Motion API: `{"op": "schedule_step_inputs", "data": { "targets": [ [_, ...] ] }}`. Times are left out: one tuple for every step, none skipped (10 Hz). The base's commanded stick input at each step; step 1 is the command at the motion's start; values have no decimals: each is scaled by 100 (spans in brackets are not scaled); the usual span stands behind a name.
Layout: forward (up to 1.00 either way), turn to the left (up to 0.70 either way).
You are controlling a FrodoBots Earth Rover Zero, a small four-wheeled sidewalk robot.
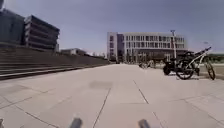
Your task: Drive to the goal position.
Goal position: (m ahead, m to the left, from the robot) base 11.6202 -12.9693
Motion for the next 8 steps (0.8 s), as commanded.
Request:
{"op": "schedule_step_inputs", "data": {
  "targets": [
    [100, 40],
    [100, 40],
    [100, 40],
    [100, 40],
    [100, 26],
    [100, 0],
    [100, 0],
    [100, 0]
  ]
}}
